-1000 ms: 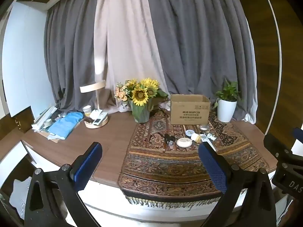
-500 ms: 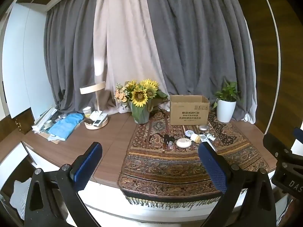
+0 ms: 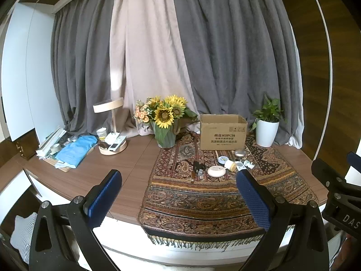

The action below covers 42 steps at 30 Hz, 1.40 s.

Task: Organize rigid objects

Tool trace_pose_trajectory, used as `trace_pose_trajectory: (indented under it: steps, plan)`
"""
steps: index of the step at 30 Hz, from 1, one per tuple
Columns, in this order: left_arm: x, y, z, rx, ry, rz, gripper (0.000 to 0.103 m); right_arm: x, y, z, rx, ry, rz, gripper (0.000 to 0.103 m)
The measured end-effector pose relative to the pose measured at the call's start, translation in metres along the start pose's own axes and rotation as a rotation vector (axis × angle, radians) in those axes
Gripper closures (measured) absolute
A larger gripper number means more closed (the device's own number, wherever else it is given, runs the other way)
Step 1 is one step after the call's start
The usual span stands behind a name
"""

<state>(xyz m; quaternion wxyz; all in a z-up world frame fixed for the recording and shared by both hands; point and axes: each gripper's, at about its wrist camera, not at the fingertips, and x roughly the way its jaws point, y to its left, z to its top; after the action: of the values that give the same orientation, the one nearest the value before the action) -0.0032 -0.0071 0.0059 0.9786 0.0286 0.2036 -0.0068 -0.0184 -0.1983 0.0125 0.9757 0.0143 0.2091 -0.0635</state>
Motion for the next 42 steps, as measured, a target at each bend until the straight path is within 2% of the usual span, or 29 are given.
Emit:
trace_pose_trajectory:
  steps: [42]
  plan:
    - [0.0048,0.0004,-0.0015,-0.010,0.007,-0.007,0.000,0.0027,0.0033,-0.0003,-0.003,-0.004,0.003,0.000]
